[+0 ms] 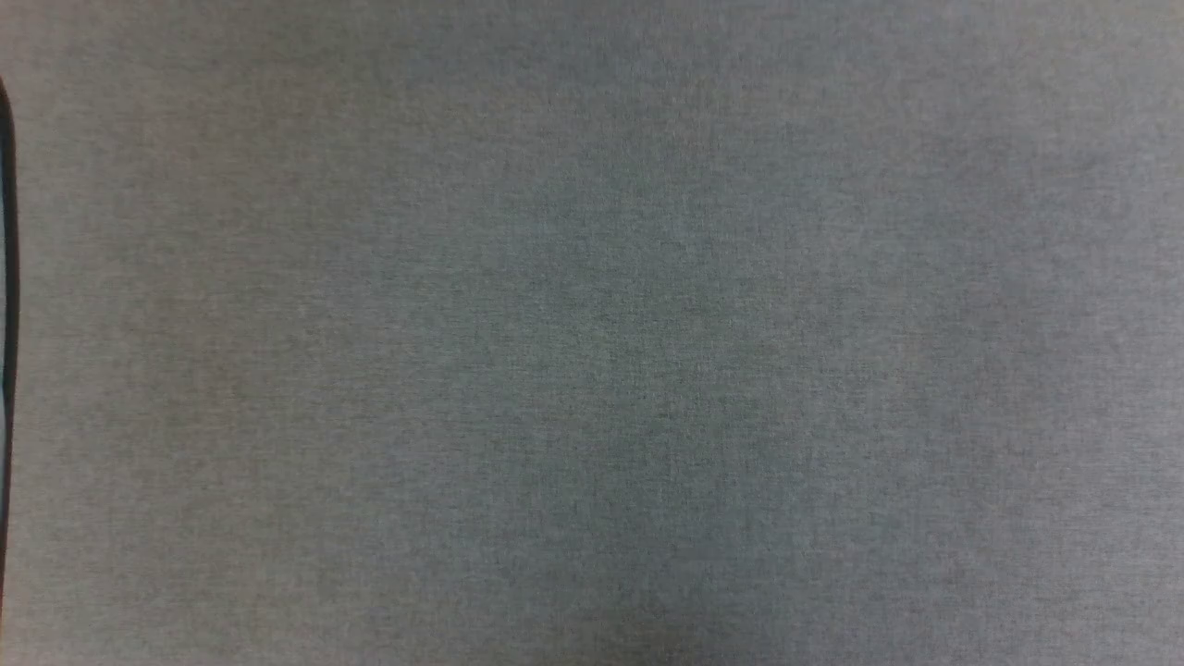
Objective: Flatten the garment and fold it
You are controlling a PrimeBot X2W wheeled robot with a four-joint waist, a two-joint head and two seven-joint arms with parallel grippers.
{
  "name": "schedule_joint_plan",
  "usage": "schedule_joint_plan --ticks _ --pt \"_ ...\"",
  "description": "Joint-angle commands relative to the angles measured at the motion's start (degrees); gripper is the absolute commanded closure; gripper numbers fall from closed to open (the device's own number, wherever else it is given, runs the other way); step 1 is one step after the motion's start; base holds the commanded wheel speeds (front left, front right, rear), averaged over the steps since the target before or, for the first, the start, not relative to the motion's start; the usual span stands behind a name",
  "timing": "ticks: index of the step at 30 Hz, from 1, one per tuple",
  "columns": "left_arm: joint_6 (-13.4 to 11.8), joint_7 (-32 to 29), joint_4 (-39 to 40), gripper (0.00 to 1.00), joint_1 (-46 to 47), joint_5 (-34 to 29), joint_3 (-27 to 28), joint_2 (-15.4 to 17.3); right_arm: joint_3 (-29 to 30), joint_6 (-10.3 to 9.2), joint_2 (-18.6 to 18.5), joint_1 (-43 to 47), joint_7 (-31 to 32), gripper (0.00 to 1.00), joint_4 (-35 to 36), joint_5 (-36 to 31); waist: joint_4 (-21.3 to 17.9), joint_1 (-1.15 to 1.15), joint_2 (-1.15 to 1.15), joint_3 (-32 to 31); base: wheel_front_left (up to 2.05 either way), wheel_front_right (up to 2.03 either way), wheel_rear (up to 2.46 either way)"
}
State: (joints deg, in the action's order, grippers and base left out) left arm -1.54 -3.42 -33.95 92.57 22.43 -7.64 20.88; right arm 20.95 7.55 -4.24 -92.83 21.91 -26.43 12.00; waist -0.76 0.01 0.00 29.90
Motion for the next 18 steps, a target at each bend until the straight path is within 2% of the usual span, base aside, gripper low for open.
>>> schedule_joint_plan --ticks 1,10,18 --pt "0.5 0.7 -1.0 1.00 1.3 -0.4 0.1 0.2 0.3 -0.06 -0.3 -1.2 -0.6 1.00 -0.6 -0.3 -0.5 -0.01 0.00 2.2 0.00 0.00 0.00" --pt "2.7 4.5 -8.8 1.00 -0.2 0.6 -0.6 -0.6 -2.1 -0.06 -2.1 1.5 -1.9 1.00 -3.5 0.7 0.7 -0.01 0.00 4.1 0.00 0.00 0.00" --pt "6.6 7.8 -14.4 1.00 -9.4 1.8 -3.2 -2.8 -6.5 -0.06 -6.3 14.7 -1.4 1.00 -2.1 8.3 3.3 -0.01 0.00 -0.7 0.00 0.00 0.00"
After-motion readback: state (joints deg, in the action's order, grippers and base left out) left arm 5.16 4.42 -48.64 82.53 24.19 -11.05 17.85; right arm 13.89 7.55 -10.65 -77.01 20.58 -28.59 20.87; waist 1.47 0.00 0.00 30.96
